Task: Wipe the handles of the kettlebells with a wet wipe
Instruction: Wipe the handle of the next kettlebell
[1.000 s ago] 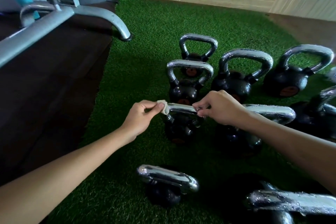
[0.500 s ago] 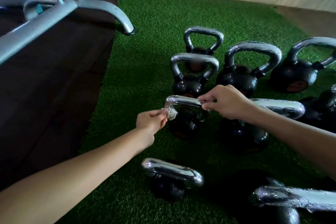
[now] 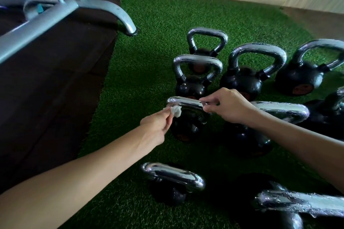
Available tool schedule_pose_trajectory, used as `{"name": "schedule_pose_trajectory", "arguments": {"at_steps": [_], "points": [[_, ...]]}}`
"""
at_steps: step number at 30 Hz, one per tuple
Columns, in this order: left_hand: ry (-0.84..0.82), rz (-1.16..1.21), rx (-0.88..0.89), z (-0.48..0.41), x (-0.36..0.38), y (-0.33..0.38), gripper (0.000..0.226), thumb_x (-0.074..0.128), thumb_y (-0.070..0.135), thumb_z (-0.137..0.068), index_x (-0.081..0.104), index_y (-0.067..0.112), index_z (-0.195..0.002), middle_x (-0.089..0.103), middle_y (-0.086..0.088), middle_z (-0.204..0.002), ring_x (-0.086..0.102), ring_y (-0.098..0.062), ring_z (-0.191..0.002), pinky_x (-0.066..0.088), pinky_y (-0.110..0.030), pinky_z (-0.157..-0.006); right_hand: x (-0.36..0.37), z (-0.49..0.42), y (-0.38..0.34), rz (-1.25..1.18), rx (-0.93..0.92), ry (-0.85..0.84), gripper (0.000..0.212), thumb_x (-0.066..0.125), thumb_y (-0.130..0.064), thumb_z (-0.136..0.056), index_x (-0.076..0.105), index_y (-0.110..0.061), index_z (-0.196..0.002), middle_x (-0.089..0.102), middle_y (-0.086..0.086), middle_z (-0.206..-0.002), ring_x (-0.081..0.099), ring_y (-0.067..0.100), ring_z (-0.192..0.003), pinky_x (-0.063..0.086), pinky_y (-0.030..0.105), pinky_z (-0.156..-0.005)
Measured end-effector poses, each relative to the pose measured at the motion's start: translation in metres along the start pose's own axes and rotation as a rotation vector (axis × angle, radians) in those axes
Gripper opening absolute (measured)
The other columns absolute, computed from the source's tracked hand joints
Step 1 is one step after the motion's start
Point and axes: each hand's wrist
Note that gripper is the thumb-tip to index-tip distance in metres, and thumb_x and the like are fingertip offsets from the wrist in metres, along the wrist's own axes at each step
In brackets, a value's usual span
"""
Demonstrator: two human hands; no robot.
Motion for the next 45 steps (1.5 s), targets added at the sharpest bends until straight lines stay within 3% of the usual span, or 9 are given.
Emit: {"name": "schedule_pose_trajectory", "arguments": {"at_steps": [12,17,20,22,24,29,33,38,45], "points": [[0.036,-0.176,0.176,-0.006,0.02,0.038,0.009,0.085,0.006,-0.08,0.078,0.006,-0.086,0.077,-0.008,-0.069,0.07,-0.008,-0.055,0.061,-0.021,-0.067,0.035,0.01,-0.047,-0.047,0.148,0.092,0.028,0.08,-0.047,-0.08,0.071,-0.022,-0.088,0.072,-0.002,-0.082,0.068,0.018,-0.081,0.057,0.036,-0.073],[-0.066,-0.342,0.278,0.02,-0.002,0.063,0.022,0.089,0.034,-0.076,0.081,0.026,-0.095,0.078,0.007,-0.091,0.058,-0.004,-0.078,0.05,-0.022,-0.068,0.02,0.01,-0.039,-0.219,0.098,0.014,0.044,0.084,-0.054,-0.075,0.069,-0.03,-0.109,0.075,-0.009,-0.09,0.069,0.001,-0.08,0.05,0.014,-0.063],[-0.244,-0.425,0.206,0.039,-0.007,0.061,0.026,0.086,0.039,-0.079,0.082,0.024,-0.1,0.074,0.015,-0.079,0.049,-0.005,-0.077,0.041,-0.021,-0.07,0.001,0.006,-0.04,-0.376,-0.014,0.108,0.056,0.083,-0.048,-0.078,0.064,-0.04,-0.131,0.078,-0.018,-0.094,0.067,-0.012,-0.081,0.043,0.003,-0.067],[-0.316,-0.475,0.194,0.047,-0.003,0.057,0.026,0.084,0.042,-0.08,0.08,0.022,-0.097,0.07,0.016,-0.07,0.047,-0.005,-0.075,0.037,-0.022,-0.071,-0.005,0.002,-0.045,-0.44,-0.055,0.098,0.052,0.084,-0.044,-0.079,0.068,-0.038,-0.128,0.078,-0.021,-0.093,0.067,-0.014,-0.087,0.048,0.009,-0.08],[-0.335,-0.522,0.213,0.05,0.002,0.056,0.028,0.081,0.045,-0.082,0.078,0.022,-0.099,0.069,0.016,-0.07,0.048,-0.004,-0.073,0.034,-0.021,-0.069,-0.003,0.0,-0.048,-0.48,-0.073,0.121,0.034,0.085,-0.035,-0.08,0.077,-0.035,-0.113,0.078,-0.018,-0.086,0.066,-0.014,-0.074,0.047,0.008,-0.07],[-0.332,-0.69,0.449,0.044,0.0,0.062,0.041,0.071,0.05,-0.089,0.072,0.027,-0.122,0.074,0.01,-0.12,0.058,-0.006,-0.092,0.042,-0.027,-0.084,0.004,-0.006,-0.036,-0.516,0.055,0.318,0.015,0.085,-0.027,-0.081,0.082,-0.029,-0.095,0.075,-0.015,-0.074,0.061,-0.008,-0.062,0.042,0.004,-0.054],[-0.365,-1.188,0.546,0.033,0.001,0.051,0.114,0.085,0.069,-0.059,0.036,0.032,-0.155,0.037,0.007,-0.16,0.035,-0.019,-0.145,0.033,-0.042,-0.114,0.007,-0.016,-0.018,-0.339,0.156,0.374,0.009,0.081,-0.034,-0.084,0.08,-0.025,-0.084,0.073,-0.008,-0.073,0.062,0.003,-0.066,0.047,0.017,-0.056],[-0.27,-1.587,0.767,0.027,0.02,0.036,0.131,0.079,0.082,-0.054,0.026,0.025,-0.159,0.036,0.003,-0.162,0.028,-0.025,-0.15,0.034,-0.047,-0.118,0.022,-0.037,-0.008,-0.196,0.206,0.341,0.014,0.076,-0.034,-0.085,0.079,-0.022,-0.079,0.072,-0.001,-0.072,0.069,0.017,-0.073,0.057,0.03,-0.064],[-0.414,-1.556,0.727,0.004,-0.012,0.066,0.127,0.076,0.083,-0.048,0.031,0.036,-0.157,0.045,0.006,-0.155,0.043,-0.01,-0.139,0.04,-0.037,-0.111,0.059,-0.052,-0.004,-0.126,0.187,0.236,0.01,0.072,-0.027,-0.085,0.08,-0.03,-0.09,0.074,0.0,-0.083,0.069,0.023,-0.08,0.059,0.034,-0.068]]}}
Point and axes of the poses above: each hand's wrist, its own z-axis away from the middle knuckle, its own x-axis out of the palm, y = z × x
